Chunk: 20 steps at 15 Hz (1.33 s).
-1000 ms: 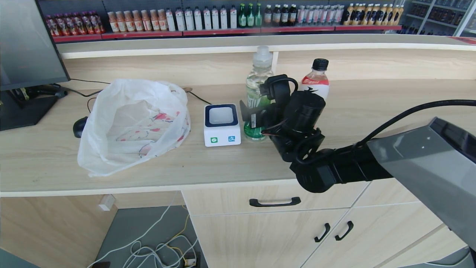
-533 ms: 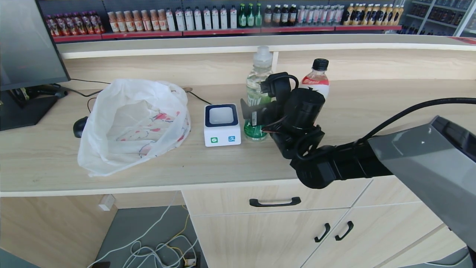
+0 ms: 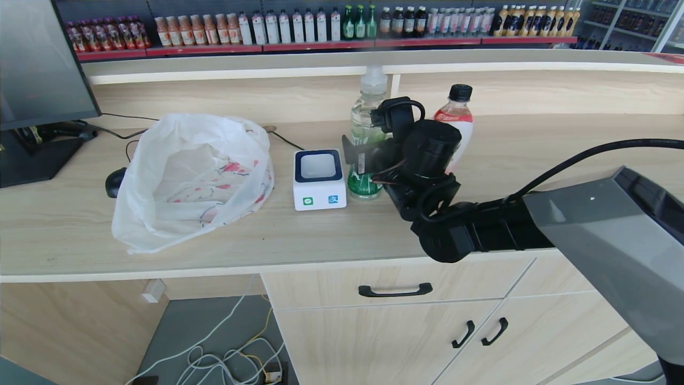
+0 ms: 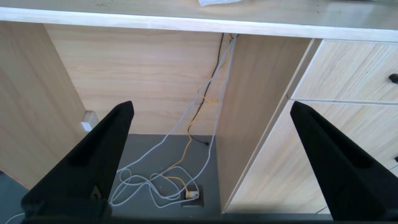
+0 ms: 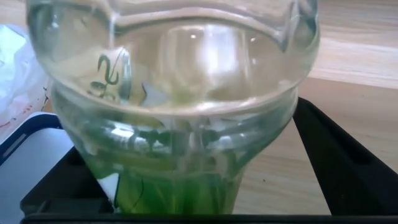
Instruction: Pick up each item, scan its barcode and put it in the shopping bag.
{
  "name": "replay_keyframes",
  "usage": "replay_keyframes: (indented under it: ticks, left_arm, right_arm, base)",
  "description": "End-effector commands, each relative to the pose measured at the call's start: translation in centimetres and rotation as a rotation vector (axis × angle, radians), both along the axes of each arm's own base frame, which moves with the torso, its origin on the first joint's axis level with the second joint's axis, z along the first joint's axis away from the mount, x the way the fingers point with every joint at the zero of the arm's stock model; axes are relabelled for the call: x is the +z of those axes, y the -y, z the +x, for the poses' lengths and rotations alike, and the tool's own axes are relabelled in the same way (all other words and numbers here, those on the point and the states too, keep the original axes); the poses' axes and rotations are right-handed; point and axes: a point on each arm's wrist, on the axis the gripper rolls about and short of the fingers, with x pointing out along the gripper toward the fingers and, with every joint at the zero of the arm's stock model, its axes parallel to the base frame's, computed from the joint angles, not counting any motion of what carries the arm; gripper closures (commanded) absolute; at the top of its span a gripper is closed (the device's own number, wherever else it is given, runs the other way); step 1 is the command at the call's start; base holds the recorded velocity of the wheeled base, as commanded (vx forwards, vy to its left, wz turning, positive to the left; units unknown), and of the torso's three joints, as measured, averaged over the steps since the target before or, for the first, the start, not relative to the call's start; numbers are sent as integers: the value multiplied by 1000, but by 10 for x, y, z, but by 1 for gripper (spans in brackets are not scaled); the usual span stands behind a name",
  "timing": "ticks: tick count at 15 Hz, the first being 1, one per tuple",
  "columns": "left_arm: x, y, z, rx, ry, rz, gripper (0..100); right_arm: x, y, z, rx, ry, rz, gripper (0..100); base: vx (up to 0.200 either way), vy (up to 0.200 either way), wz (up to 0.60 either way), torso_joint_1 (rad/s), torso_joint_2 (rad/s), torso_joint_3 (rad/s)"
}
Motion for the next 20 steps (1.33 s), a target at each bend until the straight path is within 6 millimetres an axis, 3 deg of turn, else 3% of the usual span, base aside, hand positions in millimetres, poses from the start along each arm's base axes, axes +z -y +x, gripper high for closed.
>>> replay_keyframes:
  ticks: [1, 2, 15, 20]
  left_arm:
    - [0, 0, 0, 0, 0, 0, 0]
    - [0, 0, 0, 0, 0, 0, 0]
    - [0, 0, 0, 0, 0, 0, 0]
    - [0, 0, 0, 0, 0, 0, 0]
  right_arm:
    - [0, 0, 0, 1, 0, 5, 0]
    - [1, -2, -2, 9, -4, 34, 100]
    - [17, -1, -3, 14, 35, 78, 100]
    - [37, 4, -11, 18, 72, 108, 100]
  base:
    - [0, 0, 0, 0, 0, 0]
    - [0, 0, 0, 0, 0, 0]
    - [0, 0, 0, 0, 0, 0]
    - [0, 0, 0, 0, 0, 0]
